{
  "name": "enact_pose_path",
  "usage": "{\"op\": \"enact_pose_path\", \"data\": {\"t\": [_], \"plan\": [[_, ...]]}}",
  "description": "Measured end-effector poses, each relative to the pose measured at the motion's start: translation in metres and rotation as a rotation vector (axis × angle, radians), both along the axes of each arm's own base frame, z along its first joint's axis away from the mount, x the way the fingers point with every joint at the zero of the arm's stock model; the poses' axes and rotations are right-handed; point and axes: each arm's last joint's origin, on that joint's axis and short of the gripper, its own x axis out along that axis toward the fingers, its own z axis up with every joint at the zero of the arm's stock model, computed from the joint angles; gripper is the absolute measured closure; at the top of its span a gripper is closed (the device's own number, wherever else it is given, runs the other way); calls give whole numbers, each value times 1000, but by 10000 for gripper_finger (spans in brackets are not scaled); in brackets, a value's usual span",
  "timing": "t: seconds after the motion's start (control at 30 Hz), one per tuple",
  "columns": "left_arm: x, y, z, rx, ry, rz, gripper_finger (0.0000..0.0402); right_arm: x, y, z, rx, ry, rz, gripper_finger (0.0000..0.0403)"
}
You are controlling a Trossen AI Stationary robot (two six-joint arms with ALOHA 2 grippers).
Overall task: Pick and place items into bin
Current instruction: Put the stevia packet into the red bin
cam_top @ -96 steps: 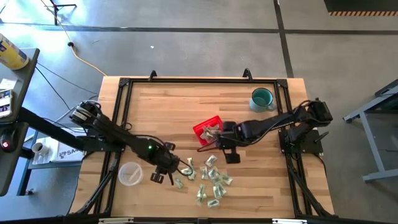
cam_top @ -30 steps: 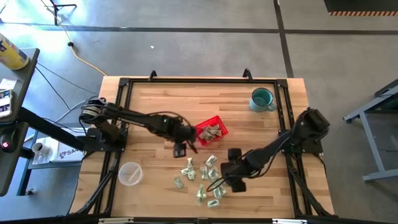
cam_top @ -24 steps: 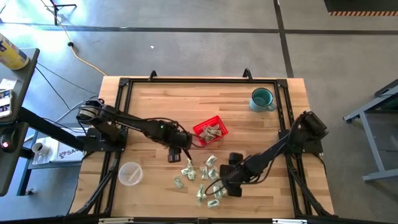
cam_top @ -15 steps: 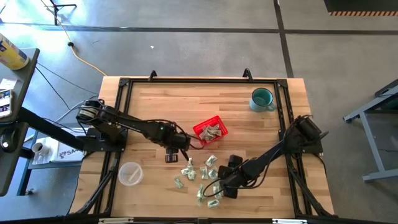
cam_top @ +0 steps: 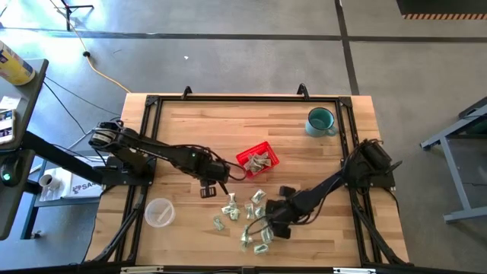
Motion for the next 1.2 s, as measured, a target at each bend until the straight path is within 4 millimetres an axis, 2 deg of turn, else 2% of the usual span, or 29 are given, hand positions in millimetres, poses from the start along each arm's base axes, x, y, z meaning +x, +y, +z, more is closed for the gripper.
{"op": "enact_pose_path", "data": {"t": [0.07,0.1,0.2,0.3,0.4,0.47,0.53,0.7,0.8,0.9,1.03,1.2], "plan": [[-2,0,0,-1,14,23,239,0,-13,8,-39,-4,-28,390],[-3,1,-1,0,28,33,239,-1,-20,14,-77,-16,-50,388],[-7,1,-7,-1,43,66,239,-2,-48,47,-156,-96,-134,379],[-16,2,-18,-2,77,116,239,-6,-80,79,-223,-164,-184,395],[-27,-3,-31,-28,94,161,239,1,-116,102,-219,-277,-227,390],[-30,-11,-37,-98,66,177,238,11,-140,105,-115,-307,-208,378],[-33,-20,-39,-163,22,185,238,22,-158,99,-16,-329,-166,364],[-37,-46,-34,-242,-66,203,238,35,-184,83,77,-333,-184,304],[-37,-59,-33,-286,-112,213,238,33,-193,78,76,-300,-207,245],[-35,-72,-30,-317,-181,173,238,28,-192,83,99,-278,-165,178],[-37,-94,-26,-318,-266,-16,238,18,-175,94,60,-250,36,108],[-37,-121,-23,-328,-377,-281,238,1,-143,107,-57,-187,254,61]]}}
